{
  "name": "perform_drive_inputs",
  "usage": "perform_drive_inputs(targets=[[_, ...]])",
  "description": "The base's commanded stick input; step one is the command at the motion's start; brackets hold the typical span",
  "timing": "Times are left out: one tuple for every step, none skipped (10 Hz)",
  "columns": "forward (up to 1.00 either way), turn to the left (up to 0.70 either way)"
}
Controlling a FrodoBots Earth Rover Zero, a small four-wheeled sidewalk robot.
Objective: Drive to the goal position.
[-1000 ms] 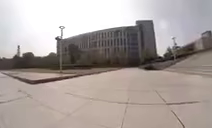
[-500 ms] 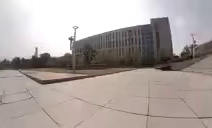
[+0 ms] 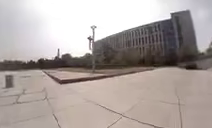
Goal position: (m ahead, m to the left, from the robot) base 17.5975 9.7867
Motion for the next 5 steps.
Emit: perform_drive_inputs(targets=[[0.7, 0.35], [0.7, 0.35], [0.7, 0.35], [0.7, 0.35], [0.7, 0.35]])
